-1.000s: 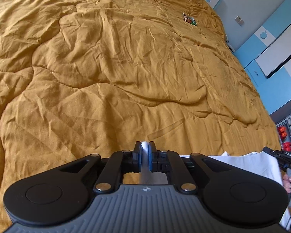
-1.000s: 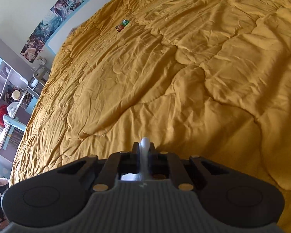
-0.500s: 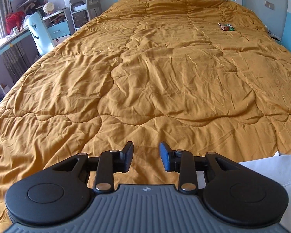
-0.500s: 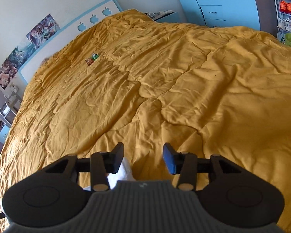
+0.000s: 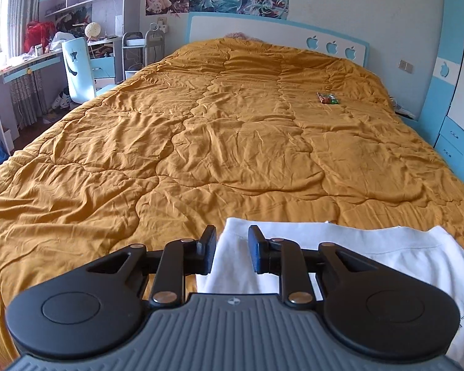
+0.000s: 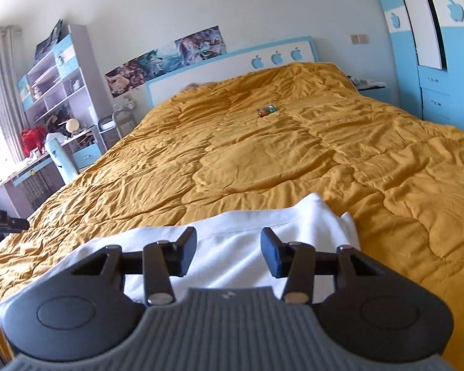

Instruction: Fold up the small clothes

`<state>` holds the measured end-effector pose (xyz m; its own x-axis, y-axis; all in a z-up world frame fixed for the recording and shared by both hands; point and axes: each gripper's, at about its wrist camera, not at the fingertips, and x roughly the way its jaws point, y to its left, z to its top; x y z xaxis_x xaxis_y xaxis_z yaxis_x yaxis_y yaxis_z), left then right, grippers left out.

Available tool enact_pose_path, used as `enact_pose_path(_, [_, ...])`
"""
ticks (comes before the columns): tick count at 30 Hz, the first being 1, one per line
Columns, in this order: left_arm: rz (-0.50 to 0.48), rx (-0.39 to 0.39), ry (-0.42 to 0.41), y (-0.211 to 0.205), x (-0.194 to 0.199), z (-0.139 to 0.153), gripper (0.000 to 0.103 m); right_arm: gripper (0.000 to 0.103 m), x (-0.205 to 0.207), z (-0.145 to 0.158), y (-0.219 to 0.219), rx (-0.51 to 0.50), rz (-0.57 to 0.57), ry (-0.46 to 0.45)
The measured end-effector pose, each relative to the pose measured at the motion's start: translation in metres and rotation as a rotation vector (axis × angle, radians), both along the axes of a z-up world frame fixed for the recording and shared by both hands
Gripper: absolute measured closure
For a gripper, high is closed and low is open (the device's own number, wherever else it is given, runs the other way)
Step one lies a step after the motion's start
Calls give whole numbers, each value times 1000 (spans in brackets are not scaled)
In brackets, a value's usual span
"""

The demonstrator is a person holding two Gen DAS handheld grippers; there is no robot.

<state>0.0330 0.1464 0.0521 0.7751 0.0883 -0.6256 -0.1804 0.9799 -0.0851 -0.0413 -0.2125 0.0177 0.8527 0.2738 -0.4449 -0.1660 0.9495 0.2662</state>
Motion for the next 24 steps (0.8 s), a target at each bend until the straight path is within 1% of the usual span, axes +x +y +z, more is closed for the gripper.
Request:
enact_pose_path(4, [-47,-40,-61,-31,-37,-9,76,61,-41,-3,31,-34,59,-57])
enact_pose_path(7, [-83,-74,-99,-52,-62,-23,78,63,-60,-12,49,-49,103,-71])
enact_pose_path(8, [-92,-65,-111,-58,-68,-29,82,64,-66,-15,55,-64,111,-79])
enact_pose_path(10, [-94,-6,-112,-66,-74,-42,85,69,-73,-24,65,-104,142,-91])
enact_pose_path(11, [-89,36,-91,-70,-77,-50,87,69,-76,-28,67,-115,157,-88])
enact_pose_path(12, [-75,54,-71,-69,-78,-57,89,72,-77,-31,69,-120,167,-82])
enact_pose_path(14, [-9,46,-15,-60,-78,-75,92,75,-78,-42,70,-136,170,-63])
enact_pose_path(15, [15,32,-2,-54,-80,-82,93,79,-77,-47,68,-147,161,-51])
enact_pose_path(16, [2,19,-5,-50,-83,-87,93,86,-78,-52,67,-151,149,-49])
enact_pose_path(19, [-66,92,-39,-52,-96,-97,93,91,-84,-62,61,-171,104,-70])
enact_pose_path(20, [-74,101,-46,-53,-101,-101,93,92,-85,-65,61,-198,88,-72])
enact_pose_path(22, [-65,87,-50,-53,-105,-107,93,92,-87,-70,64,-263,77,-82])
enact_pose_path(24, [-61,93,-50,-54,-108,-107,93,92,-89,-73,68,-314,74,-84])
